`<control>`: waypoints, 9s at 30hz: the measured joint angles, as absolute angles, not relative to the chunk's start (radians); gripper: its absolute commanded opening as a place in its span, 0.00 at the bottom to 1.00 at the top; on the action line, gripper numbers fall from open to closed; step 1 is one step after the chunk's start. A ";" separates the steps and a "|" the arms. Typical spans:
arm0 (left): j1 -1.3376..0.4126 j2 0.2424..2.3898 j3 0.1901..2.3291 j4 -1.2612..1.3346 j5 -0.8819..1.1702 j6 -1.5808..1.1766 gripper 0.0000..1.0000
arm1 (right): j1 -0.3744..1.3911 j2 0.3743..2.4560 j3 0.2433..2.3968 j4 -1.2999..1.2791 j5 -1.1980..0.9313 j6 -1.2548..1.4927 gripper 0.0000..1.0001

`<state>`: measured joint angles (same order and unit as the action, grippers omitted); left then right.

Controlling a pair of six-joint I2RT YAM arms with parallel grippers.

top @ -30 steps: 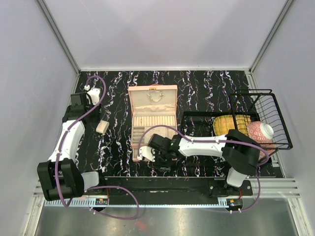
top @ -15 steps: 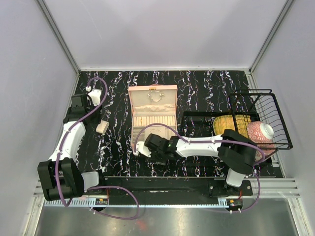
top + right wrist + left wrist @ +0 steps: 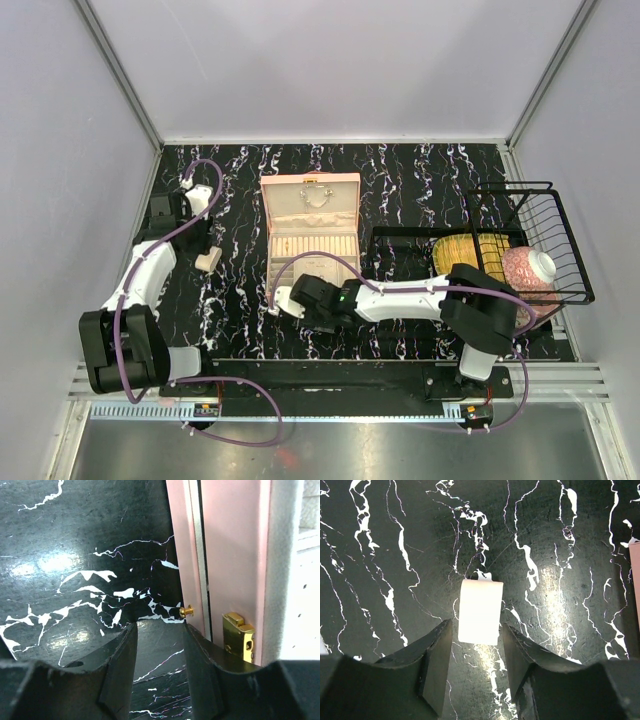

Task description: Organize the mixed jewelry

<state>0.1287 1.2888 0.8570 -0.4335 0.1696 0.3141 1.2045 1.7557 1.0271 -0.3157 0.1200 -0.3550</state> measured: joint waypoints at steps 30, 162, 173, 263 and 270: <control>0.129 1.405 0.837 -0.409 0.180 0.397 0.59 | 1.206 1.785 1.055 -0.292 0.171 -0.313 0.51; -0.918 1.845 1.552 -0.890 -0.143 -0.915 0.00 | 0.314 1.287 1.221 -0.491 -0.282 -0.250 0.67; -0.920 1.877 1.558 -0.881 -0.131 -0.918 0.09 | 0.314 1.280 1.190 -0.490 -0.283 -0.258 0.67; -0.247 1.110 1.116 -0.522 0.247 -0.174 0.99 | 0.313 1.246 1.045 -0.404 -0.205 -0.225 1.00; -0.116 1.198 1.088 -0.415 0.435 -0.111 0.99 | 0.313 1.246 1.001 -0.364 -0.261 -0.223 1.00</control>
